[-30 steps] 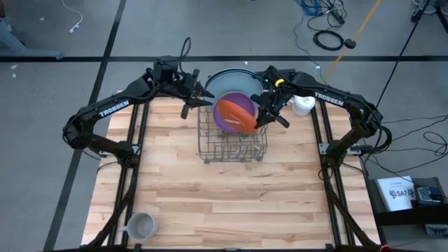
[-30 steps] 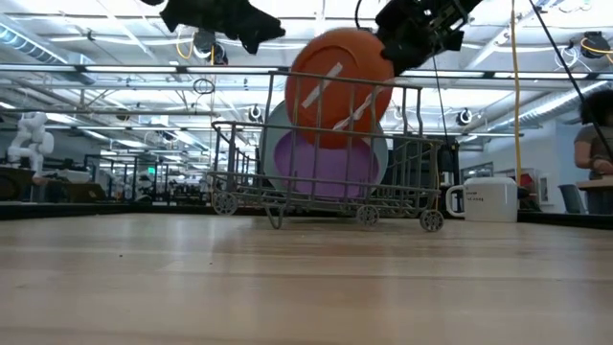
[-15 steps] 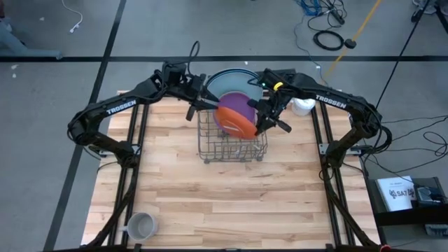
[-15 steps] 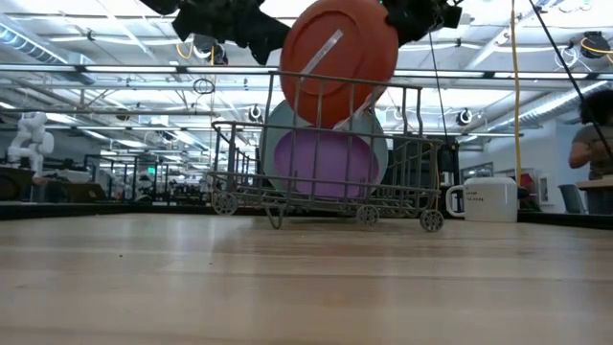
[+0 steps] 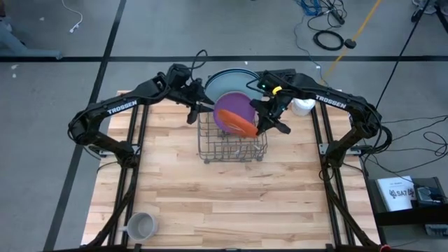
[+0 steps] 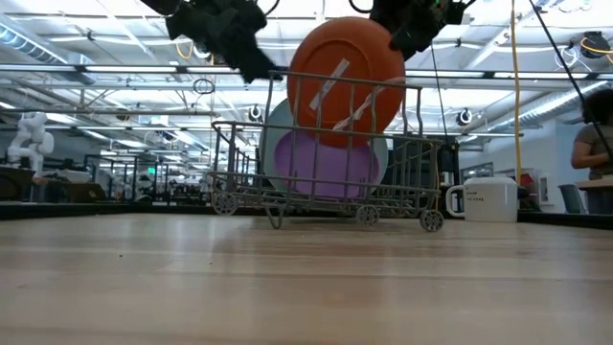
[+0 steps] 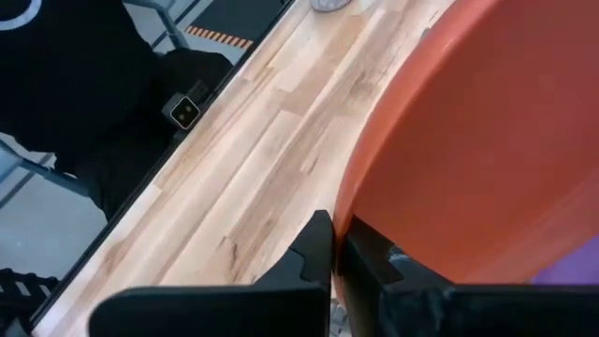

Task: Sort dishes
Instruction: Put the orange plate into the dish rack

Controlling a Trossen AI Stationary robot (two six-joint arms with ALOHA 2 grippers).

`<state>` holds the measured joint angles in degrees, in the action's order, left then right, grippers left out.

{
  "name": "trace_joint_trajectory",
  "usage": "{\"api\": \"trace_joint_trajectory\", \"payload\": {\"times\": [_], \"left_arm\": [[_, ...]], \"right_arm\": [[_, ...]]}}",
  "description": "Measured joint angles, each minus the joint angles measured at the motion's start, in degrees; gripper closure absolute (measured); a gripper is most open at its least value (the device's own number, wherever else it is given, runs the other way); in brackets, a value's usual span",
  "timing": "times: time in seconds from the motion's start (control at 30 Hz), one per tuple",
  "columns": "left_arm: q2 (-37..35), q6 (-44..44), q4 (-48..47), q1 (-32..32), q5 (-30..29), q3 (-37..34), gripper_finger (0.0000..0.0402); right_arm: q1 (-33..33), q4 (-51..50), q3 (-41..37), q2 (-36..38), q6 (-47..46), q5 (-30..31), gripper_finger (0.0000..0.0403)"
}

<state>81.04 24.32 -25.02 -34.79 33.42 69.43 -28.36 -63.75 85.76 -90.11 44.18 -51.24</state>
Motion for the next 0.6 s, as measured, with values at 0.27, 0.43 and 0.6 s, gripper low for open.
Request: {"api": "trace_joint_trajectory", "payload": {"times": [0.27, 0.43, 0.6], "left_arm": [[0.26, 0.03, 7.65, 2.99, 8.04, 0.0, 0.0267], [1.64, 0.05, 7.45, 4.72, 8.29, 0.02, 0.0267], [3.07, 0.09, 7.06, 5.9, 9.36, 0.02, 0.0267]], "right_arm": [[1.99, 0.09, 0.0, 0.0, -0.53, -0.09, 0.0403], [3.12, -0.27, 0.0, 0.0, -0.7, -0.04, 0.0403], [3.65, -0.76, -0.02, 0.0, -0.71, 0.42, 0.0403]]}}
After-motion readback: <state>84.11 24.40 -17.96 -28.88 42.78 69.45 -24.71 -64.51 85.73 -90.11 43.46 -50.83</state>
